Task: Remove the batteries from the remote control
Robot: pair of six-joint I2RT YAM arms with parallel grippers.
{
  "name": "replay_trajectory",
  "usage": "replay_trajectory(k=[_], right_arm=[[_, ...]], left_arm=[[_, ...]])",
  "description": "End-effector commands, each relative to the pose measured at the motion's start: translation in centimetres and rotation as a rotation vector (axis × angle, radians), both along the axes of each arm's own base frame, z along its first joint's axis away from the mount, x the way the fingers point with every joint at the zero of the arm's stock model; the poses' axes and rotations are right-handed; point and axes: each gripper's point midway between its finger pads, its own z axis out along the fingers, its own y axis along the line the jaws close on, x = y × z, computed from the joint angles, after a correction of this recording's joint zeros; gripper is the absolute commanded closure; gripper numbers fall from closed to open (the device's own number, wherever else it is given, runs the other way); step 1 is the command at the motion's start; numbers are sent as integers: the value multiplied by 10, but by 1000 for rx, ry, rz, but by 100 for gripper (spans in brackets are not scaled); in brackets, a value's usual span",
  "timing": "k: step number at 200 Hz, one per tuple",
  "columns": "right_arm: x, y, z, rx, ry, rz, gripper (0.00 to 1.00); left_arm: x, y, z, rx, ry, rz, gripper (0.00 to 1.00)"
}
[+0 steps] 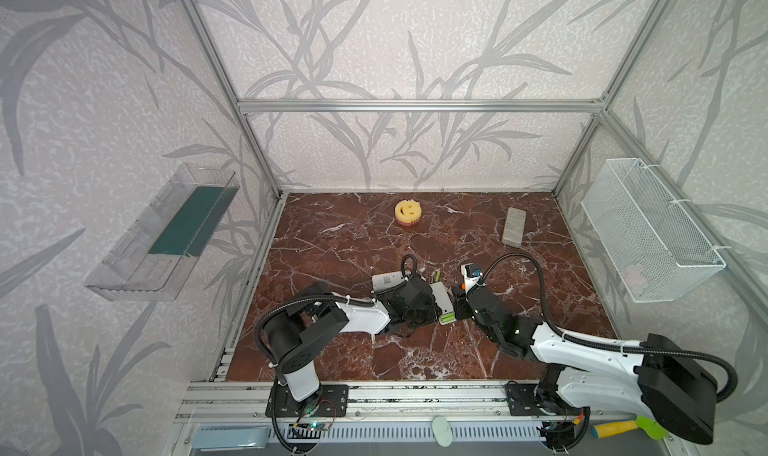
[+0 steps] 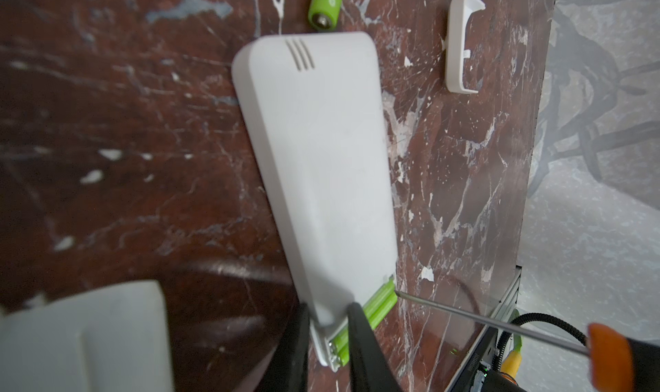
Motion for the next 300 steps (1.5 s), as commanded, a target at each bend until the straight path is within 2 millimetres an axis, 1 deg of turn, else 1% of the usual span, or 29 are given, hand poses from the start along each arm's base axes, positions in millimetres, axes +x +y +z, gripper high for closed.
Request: replay_trajectory(k=[1,34,55,91,110,137,171,215,246,279,300], right_arm=[[-1,1,5,67,1,-21,100],[-5,-4,-10,114,40,-59,100],[-5,-8,-17,152,59,-100,100],[-5,-24,-27,243,78,-220,100],[-5,-29,-27,298,77,-265,100],[-4,-32,-26,371,82,-307,100],[-5,-34,-30,449,116,-346,100],[-5,-37,-30,532,141,-381,100],[-5,-36,-25,568,150,-384,100],[-6,-36,-22,632,168,-384,100],[-8,-37,-17,653,173,-379,100]], left_arm=[[-10,7,-24,50,58,4,79],[-16,7,-30,65,82,6,80],[-21,3,-34,59,103,-5,81],[-30,1,-40,58,127,-17,82],[-34,1,-44,51,138,-21,82],[-38,1,-48,31,154,-17,82],[-37,0,-48,5,151,-4,83],[-37,1,-53,-44,163,32,84],[-36,1,-52,-42,156,32,84],[-36,-3,-57,-53,168,33,84],[-35,-3,-57,-53,166,37,85]])
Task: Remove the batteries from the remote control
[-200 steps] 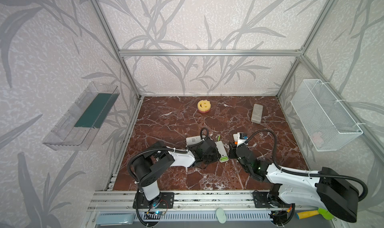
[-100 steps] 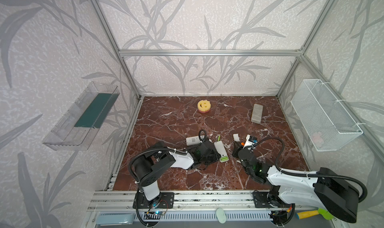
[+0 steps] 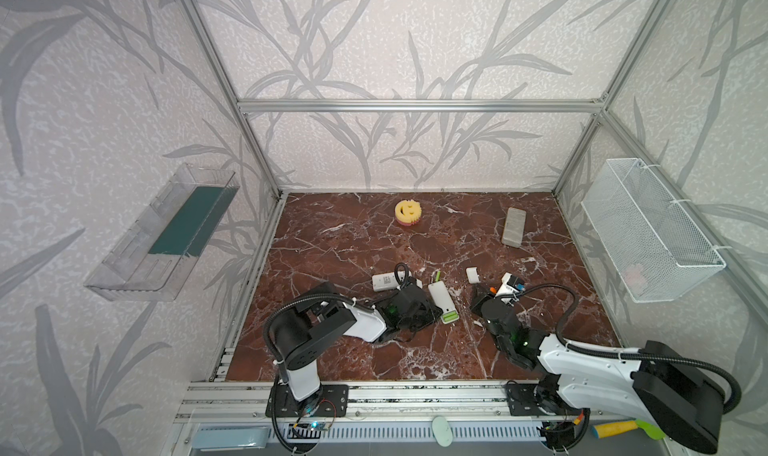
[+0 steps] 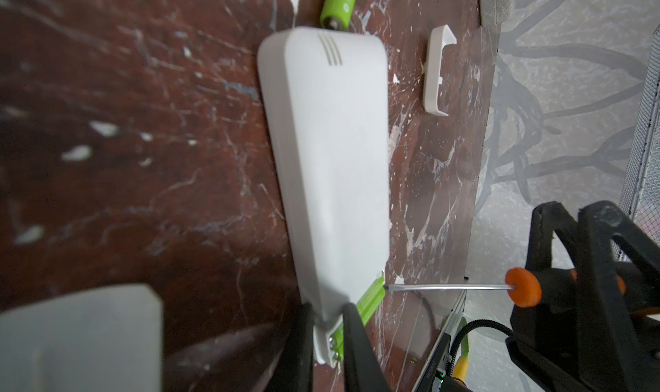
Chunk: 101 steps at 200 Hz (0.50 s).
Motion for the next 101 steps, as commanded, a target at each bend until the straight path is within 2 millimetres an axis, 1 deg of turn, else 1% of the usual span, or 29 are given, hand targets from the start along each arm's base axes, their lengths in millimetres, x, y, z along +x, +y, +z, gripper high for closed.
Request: replay_trajectory(k=[1,20,37,78,101], right_arm=[[-13,31,3,164,56,127,100],[-15,28,8,146,48,134,100],[-15,25,12,56,34,161,100],[-12,38,30,-207,-4,310,100],[-10,44,27,-267,-2,353,100]], left_arm=[[-32,3,-49,96,138,-58,85],[-32,3,-48,98,135,-54,85],[-31,3,-47,100,130,-56,85],[-28,1,-42,122,112,-67,85],[-27,0,-42,127,111,-70,85]])
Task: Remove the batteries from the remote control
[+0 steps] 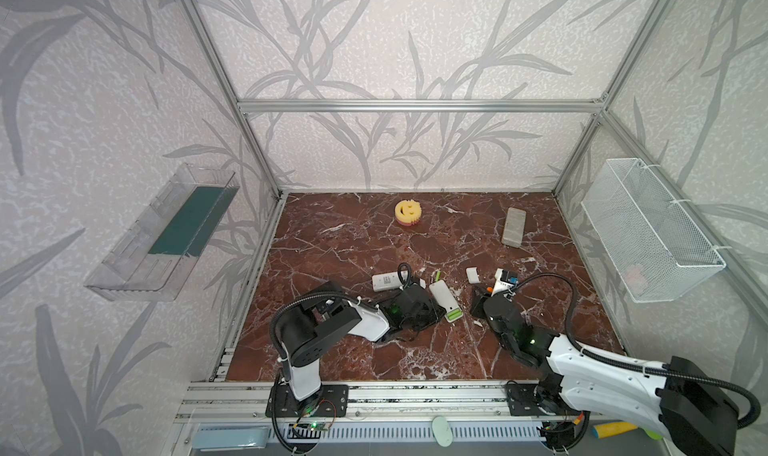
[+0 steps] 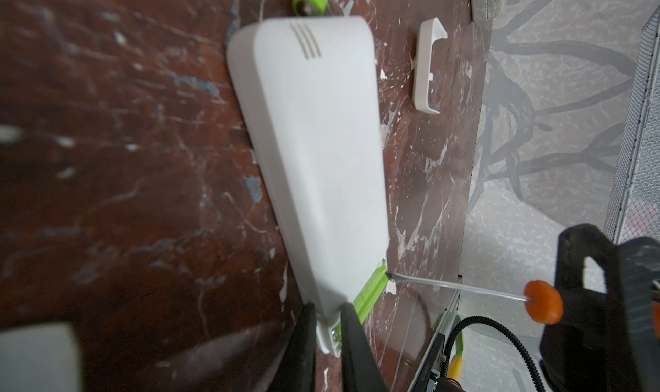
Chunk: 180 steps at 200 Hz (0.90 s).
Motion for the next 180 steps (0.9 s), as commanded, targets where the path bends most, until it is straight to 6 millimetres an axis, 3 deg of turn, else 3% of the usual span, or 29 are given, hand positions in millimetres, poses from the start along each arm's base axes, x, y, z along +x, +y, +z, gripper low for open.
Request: replay_trajectory(k=[1,90,135,180], right_arm=[[-4,30,10,-38,-2,160,100],[-6,46,-11,-21,65,215,100],[-2,36,11,-58,2,190,100],[-3,43,33,-34,-53,232,100]], left_arm=[[-26,12,-45,146,114,-48,85],[-23,10,-42,167,105,-58,85],[-19,11,-34,170,79,-58,86],[-14,8,-29,175,60,-69,85]])
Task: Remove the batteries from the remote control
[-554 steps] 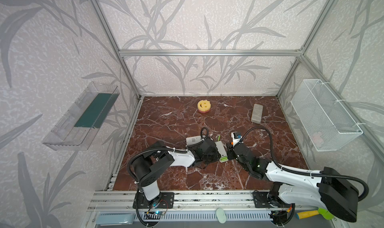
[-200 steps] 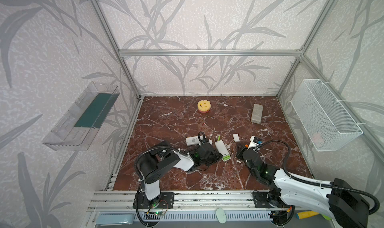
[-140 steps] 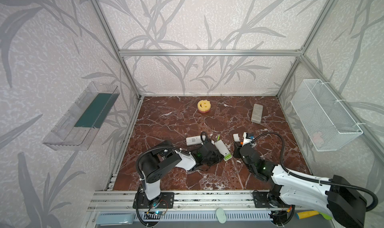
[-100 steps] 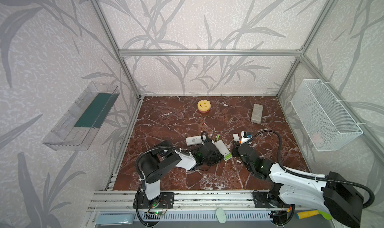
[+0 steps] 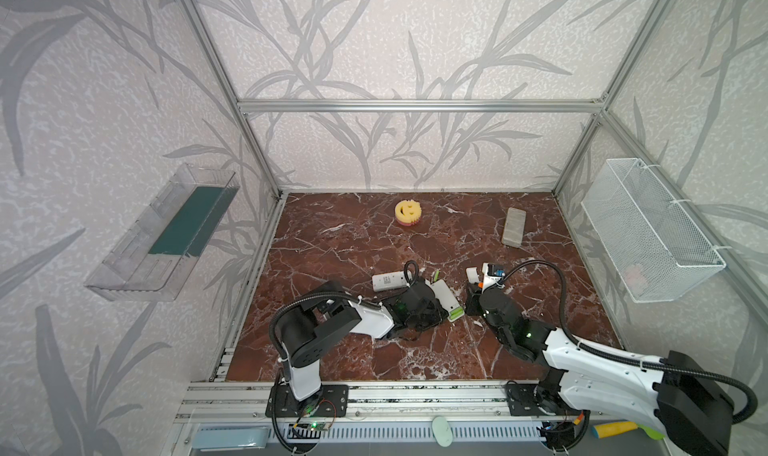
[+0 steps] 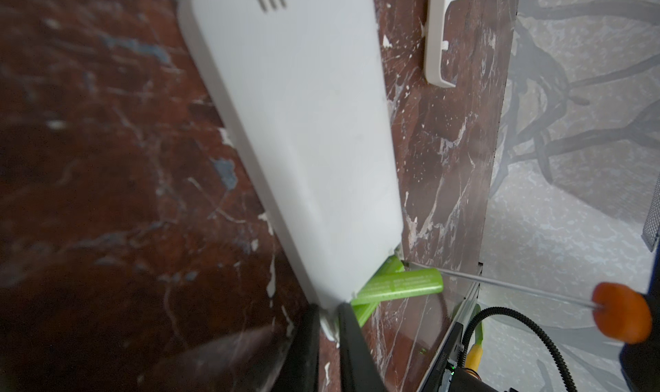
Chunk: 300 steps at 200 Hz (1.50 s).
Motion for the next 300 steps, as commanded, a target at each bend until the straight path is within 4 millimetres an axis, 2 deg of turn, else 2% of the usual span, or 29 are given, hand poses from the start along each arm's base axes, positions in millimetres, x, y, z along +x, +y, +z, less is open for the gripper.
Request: replay_trajectory(k=[1,42,73,102,136,171,194,224,267,300], right_arm=[[-6,27,25,100,-19,107,100],[-9,30,22,102,-3,131,100],[-9,16,17,23,-20,102,100],[-5,5,30,-58,-83,82,100],[-2,8,43,-98,-121,107,100],[-1,19,43,-89,-123,152,100],[0,40,42,-93,-116,239,100],[3,60,35,-102,-96,312,100],[7,73,20,-124,-66,341,100],[8,74,11,-151,-39,350,100]], left_arm=[[-12,13,-29,114,59,-20,86],[-10,13,-26,111,49,-21,86],[-6,15,-20,112,34,-19,85],[-2,15,-14,114,23,-25,85],[2,14,-4,117,-2,-33,81],[7,15,7,134,-30,-47,79],[10,17,13,136,-42,-47,79],[13,18,10,132,-39,-44,79],[14,19,10,123,-39,-36,79],[14,21,10,117,-40,-32,79]])
